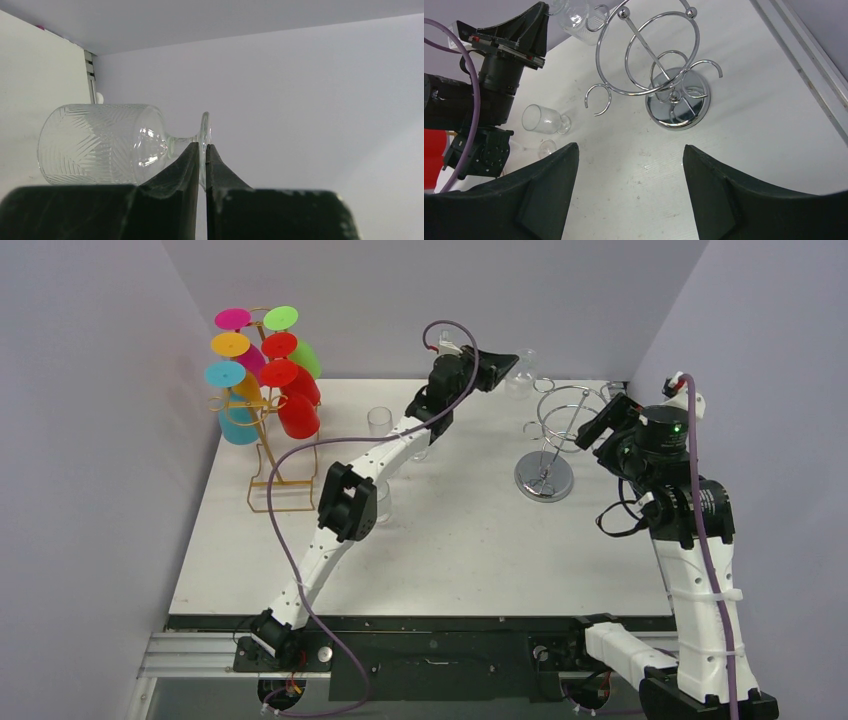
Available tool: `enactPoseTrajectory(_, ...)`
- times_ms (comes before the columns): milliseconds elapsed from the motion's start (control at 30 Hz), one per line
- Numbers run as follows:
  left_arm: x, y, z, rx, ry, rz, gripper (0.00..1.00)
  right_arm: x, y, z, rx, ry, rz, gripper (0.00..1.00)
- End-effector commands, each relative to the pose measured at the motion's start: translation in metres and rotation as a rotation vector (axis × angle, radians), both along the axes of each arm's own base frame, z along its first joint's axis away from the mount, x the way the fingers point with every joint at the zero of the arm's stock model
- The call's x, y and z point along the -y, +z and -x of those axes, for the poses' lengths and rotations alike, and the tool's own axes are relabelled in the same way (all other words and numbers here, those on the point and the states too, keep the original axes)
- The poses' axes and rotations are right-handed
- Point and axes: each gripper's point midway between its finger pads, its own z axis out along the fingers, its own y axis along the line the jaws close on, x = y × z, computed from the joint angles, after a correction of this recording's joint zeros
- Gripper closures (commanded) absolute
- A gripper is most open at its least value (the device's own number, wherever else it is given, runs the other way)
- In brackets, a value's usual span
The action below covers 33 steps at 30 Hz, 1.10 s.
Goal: Take the wine glass off the wine glass rack
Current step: Pick up the wine glass from the wine rack, then place the wine glass at the center of the board.
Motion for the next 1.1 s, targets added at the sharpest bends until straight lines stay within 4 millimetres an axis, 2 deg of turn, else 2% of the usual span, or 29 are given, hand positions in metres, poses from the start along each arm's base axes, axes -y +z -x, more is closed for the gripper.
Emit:
enactPoseTrajectory(0, -0.035, 0.136, 0.032, 0.211, -0.014, 0.148, 1.00, -0.007, 0.018, -0.011, 0.062, 0.035, -0.018, 0.28)
enactPoseTrajectory(100, -0.045, 0.154, 0.041, 0.213, -0.025, 0.153, 1.00, -0.015, 0.024, -0.017, 0.084, 0.067, -0.041, 0.28)
enactPoseTrajectory(133, -0.045, 0.150, 0.041, 0.196, -0.033, 0.152, 1.00, -0.021, 0.024, -0.020, 0.084, 0.088, -0.053, 0.28)
enactPoseTrajectory(167, -0.052, 0.163, 0.046, 0.203, -0.034, 0.162, 1.00, -0.024, 0.026, -0.023, 0.096, 0.100, -0.060, 0.28)
enactPoseTrajectory(200, -0.052, 0.158, 0.046, 0.187, -0.043, 0.151, 1.00, -0.029, 0.026, -0.026, 0.094, 0.119, -0.072, 0.28)
enactPoseTrajectory(233, -0.059, 0.172, 0.052, 0.196, -0.044, 0.162, 1.00, -0.032, 0.028, -0.029, 0.105, 0.126, -0.076, 0.27)
enactPoseTrajectory(267, -0.060, 0.166, 0.053, 0.177, -0.050, 0.152, 1.00, -0.036, 0.029, -0.033, 0.115, 0.137, -0.083, 0.27)
enactPoseTrajectory(300, -0.067, 0.180, 0.059, 0.187, -0.052, 0.164, 1.00, -0.041, 0.029, -0.035, 0.118, 0.154, -0.094, 0.27)
enactPoseTrajectory(333, -0.068, 0.176, 0.061, 0.172, -0.059, 0.155, 1.00, -0.049, 0.030, -0.039, 0.133, 0.182, -0.112, 0.26)
enactPoseTrajectory(367, -0.074, 0.189, 0.069, 0.183, -0.068, 0.166, 1.00, -0.053, 0.032, -0.041, 0.145, 0.195, -0.120, 0.26)
enactPoseTrajectory(400, -0.075, 0.186, 0.070, 0.171, -0.072, 0.160, 1.00, -0.060, 0.036, -0.046, 0.165, 0.215, -0.133, 0.26)
enactPoseTrajectory(467, -0.084, 0.203, 0.085, 0.172, -0.088, 0.166, 1.00, -0.071, 0.041, -0.052, 0.191, 0.241, -0.144, 0.25)
enactPoseTrajectory(667, -0.105, 0.222, 0.112, 0.125, -0.141, 0.227, 1.00, -0.092, 0.055, -0.069, 0.308, 0.294, -0.215, 0.21)
enactPoseTrajectory(733, -0.111, 0.233, 0.124, 0.127, -0.166, 0.257, 1.00, -0.100, 0.060, -0.073, 0.357, 0.320, -0.250, 0.20)
enactPoseTrajectory(767, -0.112, 0.230, 0.126, 0.106, -0.181, 0.265, 1.00, -0.104, 0.061, -0.073, 0.369, 0.338, -0.270, 0.19)
enactPoseTrajectory(800, -0.118, 0.241, 0.134, 0.115, -0.190, 0.286, 1.00, -0.107, 0.063, -0.076, 0.399, 0.347, -0.282, 0.19)
enactPoseTrajectory(833, -0.118, 0.235, 0.136, 0.096, -0.199, 0.287, 1.00, -0.111, 0.064, -0.076, 0.408, 0.363, -0.300, 0.18)
enactPoseTrajectory(867, -0.125, 0.248, 0.146, 0.109, -0.214, 0.324, 1.00, -0.114, 0.066, -0.078, 0.439, 0.374, -0.313, 0.17)
enactPoseTrajectory(900, -0.126, 0.243, 0.147, 0.093, -0.218, 0.327, 1.00, -0.117, 0.069, -0.078, 0.473, 0.388, -0.335, 0.16)
enactPoseTrajectory(933, -0.134, 0.253, 0.156, 0.105, -0.228, 0.348, 1.00, -0.118, 0.072, -0.078, 0.493, 0.396, -0.349, 0.16)
enactPoseTrajectory(967, -0.135, 0.246, 0.155, 0.084, -0.228, 0.347, 1.00, -0.121, 0.078, -0.077, 0.535, 0.411, -0.377, 0.15)
enactPoseTrajectory(1000, -0.143, 0.257, 0.163, 0.097, -0.235, 0.371, 1.00, -0.123, 0.081, -0.076, 0.557, 0.419, -0.390, 0.15)
enactPoseTrajectory(1067, -0.151, 0.261, 0.170, 0.094, -0.248, 0.396, 1.00, -0.128, 0.087, -0.073, 0.599, 0.446, -0.430, 0.15)
